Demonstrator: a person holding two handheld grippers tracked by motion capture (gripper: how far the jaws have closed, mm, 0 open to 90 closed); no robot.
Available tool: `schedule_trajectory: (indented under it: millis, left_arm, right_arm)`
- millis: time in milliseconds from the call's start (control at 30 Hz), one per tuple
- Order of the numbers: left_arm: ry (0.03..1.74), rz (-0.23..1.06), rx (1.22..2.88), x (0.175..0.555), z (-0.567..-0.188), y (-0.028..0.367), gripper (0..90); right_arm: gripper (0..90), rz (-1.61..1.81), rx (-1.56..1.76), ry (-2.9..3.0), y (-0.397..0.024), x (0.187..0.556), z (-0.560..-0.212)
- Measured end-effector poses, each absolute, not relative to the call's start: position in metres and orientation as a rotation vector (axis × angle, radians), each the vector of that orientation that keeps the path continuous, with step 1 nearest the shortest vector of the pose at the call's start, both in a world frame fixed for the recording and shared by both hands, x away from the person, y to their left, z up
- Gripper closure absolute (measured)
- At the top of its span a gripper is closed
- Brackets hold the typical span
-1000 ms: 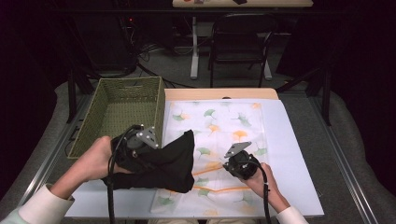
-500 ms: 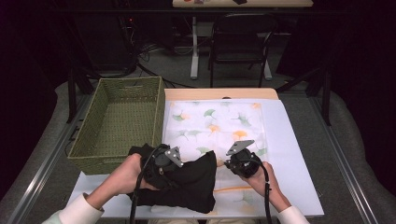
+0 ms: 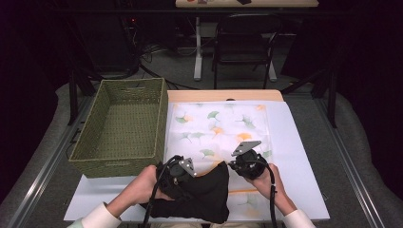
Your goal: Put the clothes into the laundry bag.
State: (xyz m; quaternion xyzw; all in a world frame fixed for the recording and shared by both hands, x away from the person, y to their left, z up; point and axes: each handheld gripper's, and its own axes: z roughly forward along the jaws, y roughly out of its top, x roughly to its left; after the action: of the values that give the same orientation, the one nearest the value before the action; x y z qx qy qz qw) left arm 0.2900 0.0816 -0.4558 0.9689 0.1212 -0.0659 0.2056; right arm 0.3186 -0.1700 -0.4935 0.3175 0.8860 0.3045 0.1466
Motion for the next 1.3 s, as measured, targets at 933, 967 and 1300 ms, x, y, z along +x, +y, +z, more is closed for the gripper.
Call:
schedule_trajectory:
  millis: [933,967,1300]
  left_arm:
    - [0.657,-0.154,2.59,0.317,-0.492,0.074,56.1]
    - [0.66,-0.171,2.579,0.317,-0.493,0.075,54.5]
    - [0.571,-0.079,2.6,0.304,-0.484,0.1,24.2]
  right_arm:
    - [88.7,0.981,0.943,2.489,-0.178,0.313,-0.466]
    - [88.7,0.98,0.946,2.49,-0.179,0.314,-0.466]
    - [88.6,0.984,0.951,2.493,-0.18,0.314,-0.467]
